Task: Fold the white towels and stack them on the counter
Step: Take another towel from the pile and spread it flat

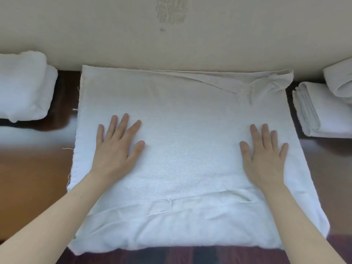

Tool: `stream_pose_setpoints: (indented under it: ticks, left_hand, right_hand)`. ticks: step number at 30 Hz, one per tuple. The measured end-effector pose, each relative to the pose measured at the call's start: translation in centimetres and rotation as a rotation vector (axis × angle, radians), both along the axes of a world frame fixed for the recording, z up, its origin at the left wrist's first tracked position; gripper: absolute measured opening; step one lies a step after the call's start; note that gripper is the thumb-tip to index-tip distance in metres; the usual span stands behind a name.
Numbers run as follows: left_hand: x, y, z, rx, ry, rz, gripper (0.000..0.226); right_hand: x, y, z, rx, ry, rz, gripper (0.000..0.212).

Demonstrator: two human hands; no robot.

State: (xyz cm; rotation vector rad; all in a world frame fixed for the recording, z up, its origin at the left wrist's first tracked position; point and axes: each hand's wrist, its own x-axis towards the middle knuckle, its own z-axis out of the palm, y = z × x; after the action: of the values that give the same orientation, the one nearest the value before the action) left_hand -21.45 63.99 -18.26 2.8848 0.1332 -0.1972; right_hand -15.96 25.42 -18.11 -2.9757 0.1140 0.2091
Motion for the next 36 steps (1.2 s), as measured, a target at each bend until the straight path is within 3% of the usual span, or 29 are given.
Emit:
stream_pose_setpoints:
  ticks: [2, 5, 9, 13, 18, 21, 27, 32, 36]
  left_hand:
    - [-0.3, -0.2, 0.8, -0.085, -0.069, 0.023, 0.062]
    - [-3.4, -0.2, 1.0, -0.063, -0.162, -0.039, 0.059]
    - [-8.4, -0.5, 0.0, 0.079, 0.02, -0.116, 0.066]
    - [-8.5, -1.0, 0.4, -0.008, 0.028, -0.047, 0.062]
    - [-14.0, -2.6, 2.3, -0.064, -0.08, -0.117, 0.061]
    - [-18.9, -2.1, 3.0, -0.101, -0.059, -0.13, 0.072]
    - [-24.2, -0.7, 2.4, 0.005, 0.028, -0.144, 0.109]
    - [-23.2, -2.1, 0.7, 0.018, -0.214, -0.095, 0.076]
    - [-22.4, -5.7, 0.6, -0.026, -0.272, -0.048, 0.062]
  right_hand:
    - [-0.9, 0.1, 0.3, 0.049, -0.04, -0.055, 0.069]
    - [-3.8, -0.1, 0.3, 0.021, -0.003, -0.076, 0.068]
    - [-5.3, -0.9, -0.3, 0.037, 0.098, -0.046, 0.072]
    - [-6.3, -2.8, 0.7, 0.148, 0.035, 0.008, 0.072]
    - [-12.6, -6.2, 0.8, -0.007, 0.048, 0.163, 0.076]
    - [-14.5, -8.6, 1.2, 0.108, 0.021, 0.223, 0.075]
    - [-17.2, -11.8, 1.8, 0.023, 0.03, 0.31, 0.071]
    - [-15.8, -11.5, 2.2, 0.116, -0.005, 0.198, 0.054]
    - [-14.9, -11.0, 3.0, 0.088, -0.012, 0.194, 0.033]
